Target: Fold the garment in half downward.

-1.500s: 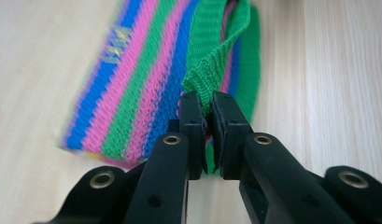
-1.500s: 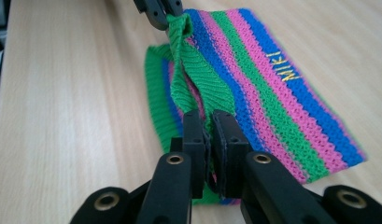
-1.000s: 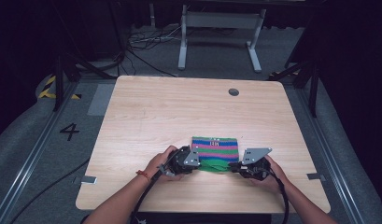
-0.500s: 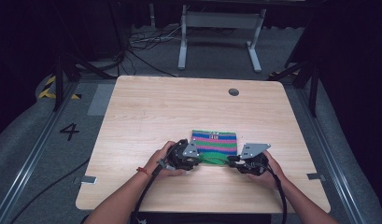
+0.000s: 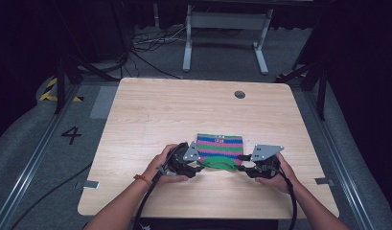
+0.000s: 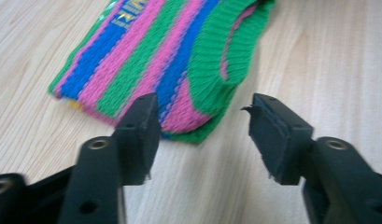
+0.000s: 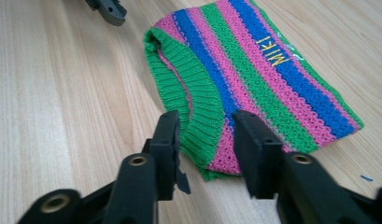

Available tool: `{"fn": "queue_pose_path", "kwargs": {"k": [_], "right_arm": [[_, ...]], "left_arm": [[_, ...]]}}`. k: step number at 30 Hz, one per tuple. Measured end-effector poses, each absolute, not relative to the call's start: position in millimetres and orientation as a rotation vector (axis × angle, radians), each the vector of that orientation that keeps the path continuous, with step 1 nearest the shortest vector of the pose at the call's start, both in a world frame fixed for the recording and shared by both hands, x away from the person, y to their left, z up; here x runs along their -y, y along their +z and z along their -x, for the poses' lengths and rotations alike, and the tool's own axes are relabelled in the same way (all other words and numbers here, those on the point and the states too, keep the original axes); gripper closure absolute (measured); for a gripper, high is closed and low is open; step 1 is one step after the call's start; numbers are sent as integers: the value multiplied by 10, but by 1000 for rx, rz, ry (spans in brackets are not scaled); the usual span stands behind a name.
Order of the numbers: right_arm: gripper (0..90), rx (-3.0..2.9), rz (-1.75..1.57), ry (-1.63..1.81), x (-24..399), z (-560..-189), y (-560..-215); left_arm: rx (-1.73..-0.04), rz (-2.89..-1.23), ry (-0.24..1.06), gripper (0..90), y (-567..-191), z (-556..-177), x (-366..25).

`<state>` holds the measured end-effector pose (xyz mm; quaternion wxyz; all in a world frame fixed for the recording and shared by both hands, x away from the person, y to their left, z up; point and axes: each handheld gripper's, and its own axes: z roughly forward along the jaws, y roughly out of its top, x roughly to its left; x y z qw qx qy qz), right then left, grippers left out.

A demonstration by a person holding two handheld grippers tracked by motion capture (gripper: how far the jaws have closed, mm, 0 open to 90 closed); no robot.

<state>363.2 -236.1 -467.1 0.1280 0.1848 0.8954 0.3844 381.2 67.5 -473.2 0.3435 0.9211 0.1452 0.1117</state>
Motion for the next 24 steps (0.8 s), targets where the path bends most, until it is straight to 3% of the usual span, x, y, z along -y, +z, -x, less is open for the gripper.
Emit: {"fn": "queue_pose_path", "kwargs": {"k": [2,3,4,9,17,24], "right_arm": [[598,-2616,-537,1095,2355,-3641,-4667],[553,-2616,-537,1095,2355,-3641,-4667],[472,-2619,-555,1060,2359,-3647,-4655],[369,-2608,-592,1031,2410,-3654,-4616],[269,-2590,-639,989,2534,-3607,-4595],[237,-2545,-674,976,2670,-3528,-4615]], "left_arm": [[-377,-2393,290,347,-4732,-3812,-675],[-406,-2396,291,347,-4726,-3824,-695],[-428,-2406,296,287,-4717,-3836,-719],[-447,-2430,308,252,-4690,-3826,-766],[-453,-2450,377,242,-4610,-3745,-1046],[-488,-2461,396,225,-4618,-3675,-1277]]}}
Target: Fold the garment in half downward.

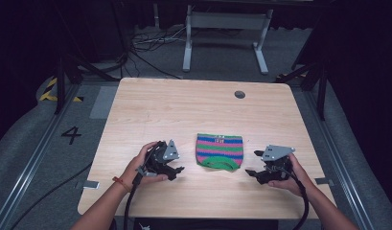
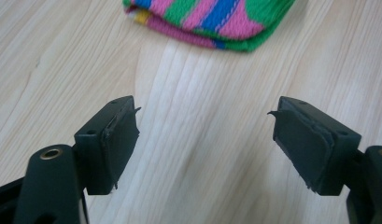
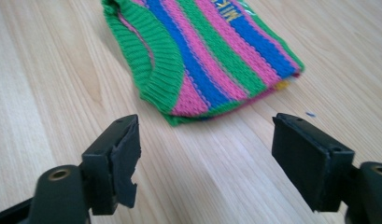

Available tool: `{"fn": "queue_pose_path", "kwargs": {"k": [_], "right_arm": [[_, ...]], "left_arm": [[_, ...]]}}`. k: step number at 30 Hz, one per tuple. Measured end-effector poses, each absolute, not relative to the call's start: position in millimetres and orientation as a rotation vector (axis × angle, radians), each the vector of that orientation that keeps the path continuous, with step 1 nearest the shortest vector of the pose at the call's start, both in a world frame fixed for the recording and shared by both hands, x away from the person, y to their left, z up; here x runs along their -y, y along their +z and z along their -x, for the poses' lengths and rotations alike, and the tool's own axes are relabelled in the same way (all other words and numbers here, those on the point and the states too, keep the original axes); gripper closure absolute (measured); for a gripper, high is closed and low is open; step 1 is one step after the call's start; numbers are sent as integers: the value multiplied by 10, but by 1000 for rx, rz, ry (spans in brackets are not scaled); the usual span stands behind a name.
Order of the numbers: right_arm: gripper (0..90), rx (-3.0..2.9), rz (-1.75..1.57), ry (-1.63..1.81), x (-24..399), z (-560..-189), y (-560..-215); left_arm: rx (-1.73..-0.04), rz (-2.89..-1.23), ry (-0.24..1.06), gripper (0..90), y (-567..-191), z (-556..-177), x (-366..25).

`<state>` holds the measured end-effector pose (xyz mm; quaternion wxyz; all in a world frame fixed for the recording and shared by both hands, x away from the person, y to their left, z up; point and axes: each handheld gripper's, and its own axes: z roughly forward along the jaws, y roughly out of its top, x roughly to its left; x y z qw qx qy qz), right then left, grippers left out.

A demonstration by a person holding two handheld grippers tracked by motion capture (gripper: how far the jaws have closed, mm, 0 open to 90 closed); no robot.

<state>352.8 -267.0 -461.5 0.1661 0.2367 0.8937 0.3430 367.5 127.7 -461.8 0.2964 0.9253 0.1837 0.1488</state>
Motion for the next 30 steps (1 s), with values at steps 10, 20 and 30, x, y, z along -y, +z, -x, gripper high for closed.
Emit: {"fn": "queue_pose_path", "kwargs": {"k": [10,20,30], "right_arm": [[216,-2470,-779,959,2992,-3432,-4664],[206,-2419,-896,957,3314,-3362,-4773],[198,-2327,-1059,979,3694,-3265,-4872]], "left_arm": [[-585,-2471,441,210,-4686,-3536,-1588],[-659,-2470,497,198,-4740,-3462,-1861],[-799,-2364,490,211,-4878,-3399,-2409]]}}
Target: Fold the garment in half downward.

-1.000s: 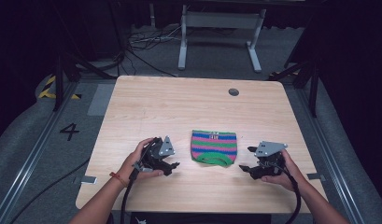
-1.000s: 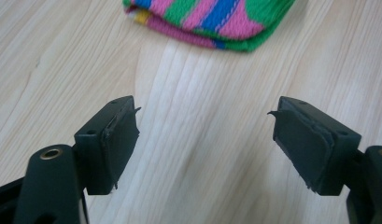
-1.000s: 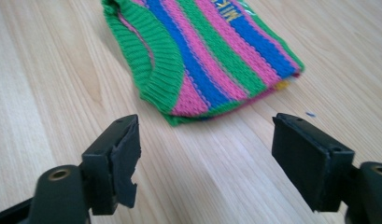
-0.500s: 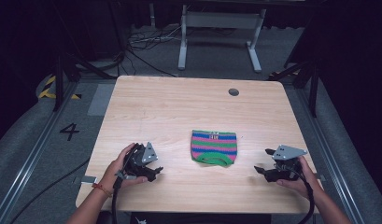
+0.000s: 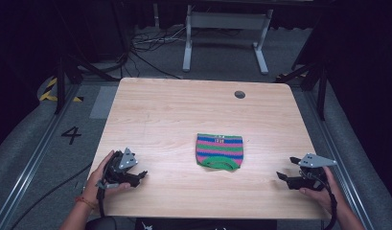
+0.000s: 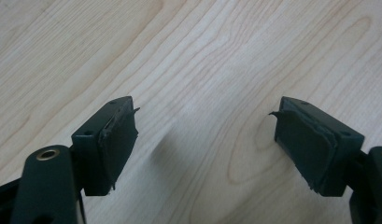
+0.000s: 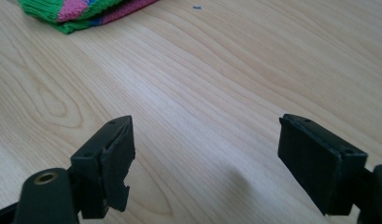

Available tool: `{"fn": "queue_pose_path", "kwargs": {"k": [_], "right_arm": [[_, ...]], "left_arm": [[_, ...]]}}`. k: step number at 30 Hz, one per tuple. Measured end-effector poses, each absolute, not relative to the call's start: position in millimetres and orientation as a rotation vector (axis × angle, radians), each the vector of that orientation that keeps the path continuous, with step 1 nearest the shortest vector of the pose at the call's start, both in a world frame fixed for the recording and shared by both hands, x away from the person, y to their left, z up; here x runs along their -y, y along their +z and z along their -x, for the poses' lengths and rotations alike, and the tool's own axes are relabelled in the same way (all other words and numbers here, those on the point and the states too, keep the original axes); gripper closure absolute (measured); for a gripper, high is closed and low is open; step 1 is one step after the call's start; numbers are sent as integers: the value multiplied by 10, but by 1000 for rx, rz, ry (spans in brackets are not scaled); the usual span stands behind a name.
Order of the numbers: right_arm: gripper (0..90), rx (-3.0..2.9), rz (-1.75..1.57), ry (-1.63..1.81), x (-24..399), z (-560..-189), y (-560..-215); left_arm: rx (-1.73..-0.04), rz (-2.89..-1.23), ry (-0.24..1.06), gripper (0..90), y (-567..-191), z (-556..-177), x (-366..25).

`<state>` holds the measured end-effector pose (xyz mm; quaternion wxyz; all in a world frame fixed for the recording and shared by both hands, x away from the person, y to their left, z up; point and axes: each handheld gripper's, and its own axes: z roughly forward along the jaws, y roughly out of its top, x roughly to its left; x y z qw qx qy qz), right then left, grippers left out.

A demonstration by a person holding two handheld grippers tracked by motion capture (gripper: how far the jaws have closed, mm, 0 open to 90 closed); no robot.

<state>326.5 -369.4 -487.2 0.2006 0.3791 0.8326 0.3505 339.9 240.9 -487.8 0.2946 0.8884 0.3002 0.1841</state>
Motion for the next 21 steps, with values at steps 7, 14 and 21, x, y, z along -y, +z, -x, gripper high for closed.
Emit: {"fn": "queue_pose_path", "kwargs": {"k": [7,14,21], "right_arm": [[193,-2289,-1140,986,3862,-3261,-4986],[192,-2277,-1213,997,3983,-3284,-5056],[173,-2303,-1228,1005,3985,-3264,-5062]], "left_arm": [[-823,-2342,448,192,-4889,-3356,-2506],[-873,-2311,407,171,-4935,-3360,-2580],[-959,-2242,332,135,-4992,-3408,-2612]]}}
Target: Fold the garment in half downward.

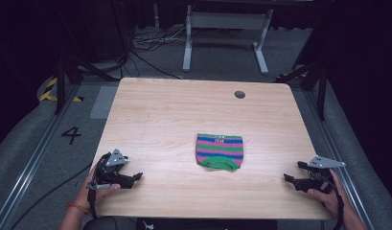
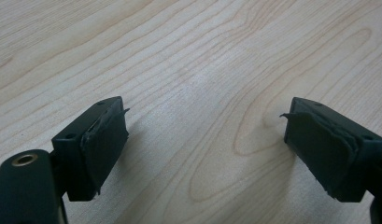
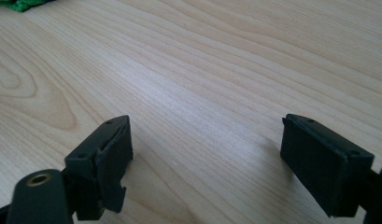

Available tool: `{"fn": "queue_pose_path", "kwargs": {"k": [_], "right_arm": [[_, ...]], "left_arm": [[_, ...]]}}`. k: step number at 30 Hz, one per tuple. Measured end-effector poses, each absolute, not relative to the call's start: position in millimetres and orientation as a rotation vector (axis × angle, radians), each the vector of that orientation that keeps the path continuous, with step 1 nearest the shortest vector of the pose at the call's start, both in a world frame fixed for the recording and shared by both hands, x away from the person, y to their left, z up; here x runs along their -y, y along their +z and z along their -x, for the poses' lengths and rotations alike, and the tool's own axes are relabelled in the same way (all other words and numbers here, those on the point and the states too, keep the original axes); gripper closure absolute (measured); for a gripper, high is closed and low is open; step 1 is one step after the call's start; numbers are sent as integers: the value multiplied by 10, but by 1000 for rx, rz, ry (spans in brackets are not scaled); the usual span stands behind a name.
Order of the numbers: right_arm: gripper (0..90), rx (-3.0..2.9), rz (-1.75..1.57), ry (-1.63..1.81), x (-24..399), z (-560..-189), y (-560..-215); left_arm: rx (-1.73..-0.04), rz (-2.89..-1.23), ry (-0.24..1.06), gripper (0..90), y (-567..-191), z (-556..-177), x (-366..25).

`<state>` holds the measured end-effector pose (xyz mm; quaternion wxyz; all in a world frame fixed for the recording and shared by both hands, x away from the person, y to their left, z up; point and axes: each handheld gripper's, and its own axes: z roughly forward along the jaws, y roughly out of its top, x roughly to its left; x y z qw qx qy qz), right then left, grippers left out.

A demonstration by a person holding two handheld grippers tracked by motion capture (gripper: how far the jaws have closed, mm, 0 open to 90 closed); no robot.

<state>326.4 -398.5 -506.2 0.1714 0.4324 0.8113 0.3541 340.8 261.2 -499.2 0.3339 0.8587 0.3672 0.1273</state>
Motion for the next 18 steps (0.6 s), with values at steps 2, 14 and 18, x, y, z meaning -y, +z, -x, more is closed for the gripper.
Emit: {"fn": "queue_pose_path", "kwargs": {"k": [2,14,18], "right_arm": [[167,-2306,-1224,1005,3983,-3265,-5063],[164,-2303,-1227,1002,3978,-3261,-5064],[160,-2303,-1230,1000,3980,-3262,-5064]], "left_arm": [[-959,-2242,332,135,-4992,-3408,-2612],[-996,-2236,350,113,-4994,-3411,-2581],[-1008,-2233,344,106,-4996,-3410,-2575]]}}
